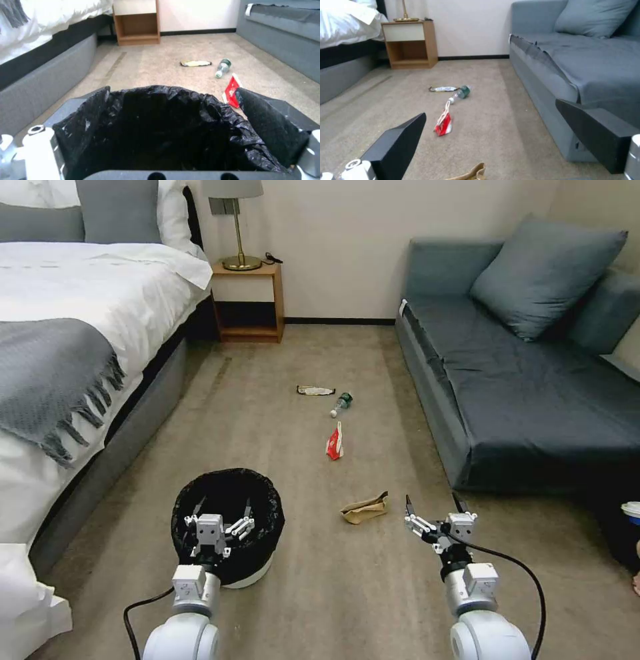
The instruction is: Pick up the trash bin, then pick up the garbage on the floor and place it into the trash bin.
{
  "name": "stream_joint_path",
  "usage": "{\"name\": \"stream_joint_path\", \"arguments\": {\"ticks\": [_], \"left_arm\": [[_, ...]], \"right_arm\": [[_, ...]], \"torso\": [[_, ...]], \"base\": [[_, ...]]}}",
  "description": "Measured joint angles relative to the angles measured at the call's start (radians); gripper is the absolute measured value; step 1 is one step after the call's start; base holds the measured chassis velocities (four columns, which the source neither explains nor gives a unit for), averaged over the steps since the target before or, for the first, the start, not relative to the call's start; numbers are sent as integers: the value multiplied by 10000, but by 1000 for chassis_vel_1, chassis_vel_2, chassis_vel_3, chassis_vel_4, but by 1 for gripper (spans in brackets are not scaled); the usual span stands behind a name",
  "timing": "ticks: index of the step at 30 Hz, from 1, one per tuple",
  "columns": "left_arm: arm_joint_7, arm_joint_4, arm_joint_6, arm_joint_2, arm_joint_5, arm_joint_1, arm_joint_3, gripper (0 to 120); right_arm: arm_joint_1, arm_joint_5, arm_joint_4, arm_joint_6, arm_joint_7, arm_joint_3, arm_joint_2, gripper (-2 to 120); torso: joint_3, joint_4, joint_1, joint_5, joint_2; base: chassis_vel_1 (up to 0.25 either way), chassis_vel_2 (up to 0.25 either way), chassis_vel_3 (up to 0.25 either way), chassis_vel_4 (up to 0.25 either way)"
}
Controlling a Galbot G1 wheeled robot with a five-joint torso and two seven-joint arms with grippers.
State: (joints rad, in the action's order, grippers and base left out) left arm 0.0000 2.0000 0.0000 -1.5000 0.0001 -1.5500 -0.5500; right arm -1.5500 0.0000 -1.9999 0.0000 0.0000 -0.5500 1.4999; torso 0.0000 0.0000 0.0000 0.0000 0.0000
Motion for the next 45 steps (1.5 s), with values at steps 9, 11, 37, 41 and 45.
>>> {"name": "stream_joint_path", "arguments": {"ticks": [9, 11, 37, 41, 45], "left_arm": [[0, 0, 0, 0, 0, 0, 0, 99], [0, 0, 4, 0, -2, 0, 0, 99], [-3992, 3860, 4978, 1908, -2666, -1040, -521, 100], [-3993, 3782, 4959, 2080, -2684, -962, -593, 100], [-3994, 3710, 4947, 2112, -2682, -923, -588, 100]], "right_arm": [[0, 0, 0, 0, 0, 0, 0, 100], [0, 0, 0, 0, 0, 0, 0, 100], [-2382, 3474, -3435, -4735, 2788, -469, -1074, 100], [-2266, 3501, -3352, -4630, 2722, -578, -1196, 100], [-2209, 3540, -3286, -4511, 2680, -651, -1247, 100]], "torso": [[0, 0, 0, 0, 0], [0, 0, 0, 0, 0], [0, 0, 0, -3, 0], [0, 0, 0, -1, 0], [0, 1, 0, -1, 0]], "base": [[0, 0, 0, 0], [0, 0, 0, 0], [0, 0, 0, 0], [0, 0, 0, 0], [0, 0, 0, 0]]}}
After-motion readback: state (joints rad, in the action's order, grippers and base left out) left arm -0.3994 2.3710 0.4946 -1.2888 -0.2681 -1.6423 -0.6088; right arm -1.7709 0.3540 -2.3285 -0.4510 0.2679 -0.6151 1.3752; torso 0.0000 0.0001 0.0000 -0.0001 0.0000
